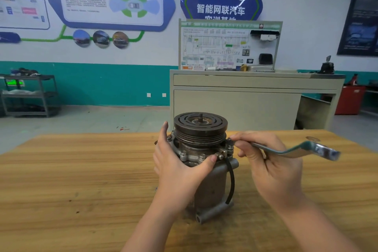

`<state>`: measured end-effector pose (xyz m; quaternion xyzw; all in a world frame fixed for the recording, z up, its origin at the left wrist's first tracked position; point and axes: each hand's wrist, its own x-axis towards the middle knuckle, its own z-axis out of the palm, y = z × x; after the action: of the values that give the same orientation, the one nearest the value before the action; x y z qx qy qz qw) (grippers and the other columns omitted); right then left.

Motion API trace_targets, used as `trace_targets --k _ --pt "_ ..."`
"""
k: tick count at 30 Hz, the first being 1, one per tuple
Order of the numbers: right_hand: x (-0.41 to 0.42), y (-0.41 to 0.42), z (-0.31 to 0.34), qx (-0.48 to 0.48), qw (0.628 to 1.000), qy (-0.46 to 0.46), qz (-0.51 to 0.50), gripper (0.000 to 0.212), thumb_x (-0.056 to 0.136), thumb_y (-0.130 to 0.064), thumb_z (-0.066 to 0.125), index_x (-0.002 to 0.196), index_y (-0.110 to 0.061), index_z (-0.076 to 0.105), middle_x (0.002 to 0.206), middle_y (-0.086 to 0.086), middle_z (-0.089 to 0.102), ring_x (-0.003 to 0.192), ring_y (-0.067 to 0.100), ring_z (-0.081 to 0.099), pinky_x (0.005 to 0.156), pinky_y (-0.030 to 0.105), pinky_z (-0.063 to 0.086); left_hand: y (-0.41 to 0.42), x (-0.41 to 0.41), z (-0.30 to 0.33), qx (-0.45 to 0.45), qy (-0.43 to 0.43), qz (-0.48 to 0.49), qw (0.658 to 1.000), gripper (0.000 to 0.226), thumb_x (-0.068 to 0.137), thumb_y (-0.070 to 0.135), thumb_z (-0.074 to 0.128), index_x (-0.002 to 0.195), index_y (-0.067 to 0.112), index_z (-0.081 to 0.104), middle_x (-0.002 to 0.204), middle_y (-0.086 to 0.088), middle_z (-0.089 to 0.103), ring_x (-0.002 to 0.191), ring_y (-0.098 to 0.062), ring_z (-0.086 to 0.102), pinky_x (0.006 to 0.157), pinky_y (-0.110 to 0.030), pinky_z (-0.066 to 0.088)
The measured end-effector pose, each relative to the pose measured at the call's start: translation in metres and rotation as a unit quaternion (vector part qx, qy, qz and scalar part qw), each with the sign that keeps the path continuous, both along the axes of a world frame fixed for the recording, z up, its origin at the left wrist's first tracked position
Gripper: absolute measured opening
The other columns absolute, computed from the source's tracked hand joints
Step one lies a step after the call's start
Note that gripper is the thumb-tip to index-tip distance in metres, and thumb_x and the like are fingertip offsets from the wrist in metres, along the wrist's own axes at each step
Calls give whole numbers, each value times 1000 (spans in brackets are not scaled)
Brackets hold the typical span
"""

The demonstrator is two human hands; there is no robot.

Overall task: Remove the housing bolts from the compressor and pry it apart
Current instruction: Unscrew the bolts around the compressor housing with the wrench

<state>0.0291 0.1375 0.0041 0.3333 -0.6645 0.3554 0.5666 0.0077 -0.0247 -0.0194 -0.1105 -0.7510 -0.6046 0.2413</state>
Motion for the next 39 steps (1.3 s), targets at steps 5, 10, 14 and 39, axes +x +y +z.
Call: trace_targets --k 5,10,14,39 --pt "-14 -2 1 -13 997 41 -61 42 99 -37 51 84 -3 69 76 0 65 61 10 59 50 39 51 -5 -2 1 -9 10 -19 1000 106 42 70 67 122 71 -2 120 38 20 129 1 18 115 -36 19" --pt "-19 -11 2 -44 997 51 -24 24 101 -37 48 91 -17 58 71 1 64 57 6 54 52 27 47 -5 -4 -1 -7 19 -14 1000 101 43 69 68 116 78 -1 133 19 29 134 -7 23 113 -36 22" --pt "-16 -10 -9 -53 997 55 -13 24 103 -35 43 93 -17 55 77 -2 63 67 -4 54 61 18 47 -5 -3 0 -11 25 -14 1000 99 43 69 68 113 79 -1 120 40 17 134 -5 21 112 -33 21" --pt "-10 -6 2 -308 936 -103 137 13 98 -42 45 87 -43 51 79 -2 69 51 13 60 58 23 51 -5 -1 1 -21 15 -14 1000 96 43 67 68 116 74 7 138 15 29 136 -10 28 111 -32 24"
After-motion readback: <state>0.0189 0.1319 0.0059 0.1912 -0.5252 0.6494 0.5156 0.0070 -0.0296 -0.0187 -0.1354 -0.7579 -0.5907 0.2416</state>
